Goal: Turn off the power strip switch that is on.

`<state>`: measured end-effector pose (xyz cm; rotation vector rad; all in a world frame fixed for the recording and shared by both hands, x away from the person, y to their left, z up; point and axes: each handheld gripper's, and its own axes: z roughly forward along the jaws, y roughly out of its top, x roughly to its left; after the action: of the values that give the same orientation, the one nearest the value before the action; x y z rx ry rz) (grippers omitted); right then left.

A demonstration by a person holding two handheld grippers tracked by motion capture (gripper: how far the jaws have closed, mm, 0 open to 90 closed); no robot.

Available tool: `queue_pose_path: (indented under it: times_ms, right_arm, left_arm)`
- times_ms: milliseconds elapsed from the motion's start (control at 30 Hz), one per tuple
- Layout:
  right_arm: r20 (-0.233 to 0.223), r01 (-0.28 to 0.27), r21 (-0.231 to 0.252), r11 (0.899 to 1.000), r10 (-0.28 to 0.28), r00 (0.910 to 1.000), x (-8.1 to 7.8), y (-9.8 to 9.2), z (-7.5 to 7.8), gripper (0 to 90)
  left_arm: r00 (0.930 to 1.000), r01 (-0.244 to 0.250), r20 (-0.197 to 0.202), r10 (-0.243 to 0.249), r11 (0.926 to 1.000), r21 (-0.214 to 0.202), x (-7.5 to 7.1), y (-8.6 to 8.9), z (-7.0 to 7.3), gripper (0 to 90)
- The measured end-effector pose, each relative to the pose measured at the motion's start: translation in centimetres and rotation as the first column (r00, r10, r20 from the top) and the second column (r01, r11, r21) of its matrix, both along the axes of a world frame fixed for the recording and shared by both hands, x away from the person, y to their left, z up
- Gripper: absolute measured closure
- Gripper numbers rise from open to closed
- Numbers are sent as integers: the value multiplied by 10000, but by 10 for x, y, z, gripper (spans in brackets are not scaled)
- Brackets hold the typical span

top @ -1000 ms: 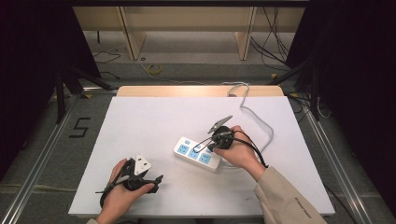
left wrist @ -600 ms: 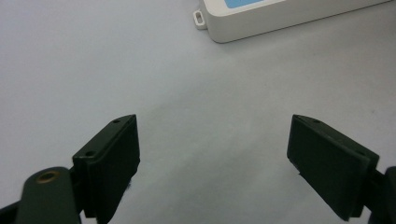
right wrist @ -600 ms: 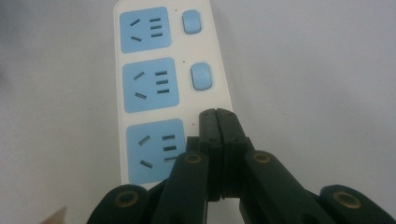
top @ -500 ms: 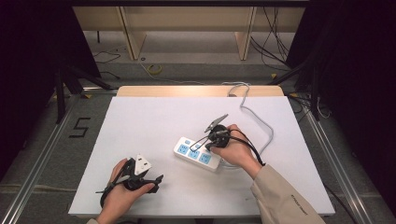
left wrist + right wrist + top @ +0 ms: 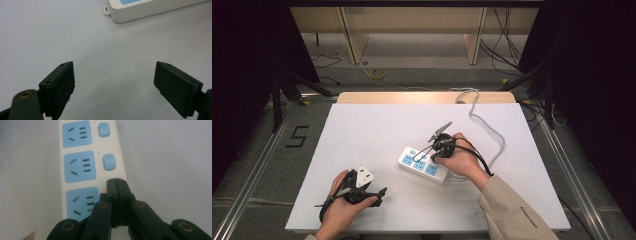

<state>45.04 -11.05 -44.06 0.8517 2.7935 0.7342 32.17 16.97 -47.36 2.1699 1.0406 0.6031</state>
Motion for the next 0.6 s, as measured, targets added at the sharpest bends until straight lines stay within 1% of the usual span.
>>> queue_pose_path:
  times_ms: [367,433,600]
  right_arm:
    - [-220,4,46,10000,-3,9998,0,0,0,900]
    - [-169,-2,8,10000,2,9999,-1,0,0,900]
    - [-232,19,52,10000,-18,9997,0,0,0,900]
  left_arm:
    - [10000,-11,18,11,10000,-8,0,0,0,170]
    - [10000,-14,36,14,10000,-8,0,-1,0,170]
    - [10000,-17,17,17,10000,0,0,-1,0,170]
